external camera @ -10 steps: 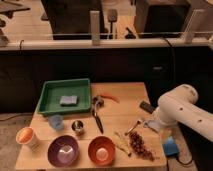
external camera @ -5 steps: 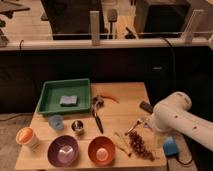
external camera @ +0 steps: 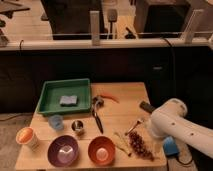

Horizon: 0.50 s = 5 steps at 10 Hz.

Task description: Place grapes in red bowl

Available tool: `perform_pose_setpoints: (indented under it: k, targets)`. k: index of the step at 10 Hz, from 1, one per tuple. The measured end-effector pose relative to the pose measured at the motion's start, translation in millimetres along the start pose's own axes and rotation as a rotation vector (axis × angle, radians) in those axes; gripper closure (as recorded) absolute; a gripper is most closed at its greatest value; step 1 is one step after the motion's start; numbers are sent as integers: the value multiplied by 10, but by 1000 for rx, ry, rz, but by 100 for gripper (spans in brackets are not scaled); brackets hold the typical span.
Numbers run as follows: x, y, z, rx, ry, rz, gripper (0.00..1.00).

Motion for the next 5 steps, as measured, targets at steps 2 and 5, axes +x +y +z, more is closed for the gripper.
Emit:
perform_pose_setpoints:
  k: [2,5]
  targets:
    - [-35,42,71,-4,-16,-3,20]
    - [-69,96,148,-7,-38,-1,20]
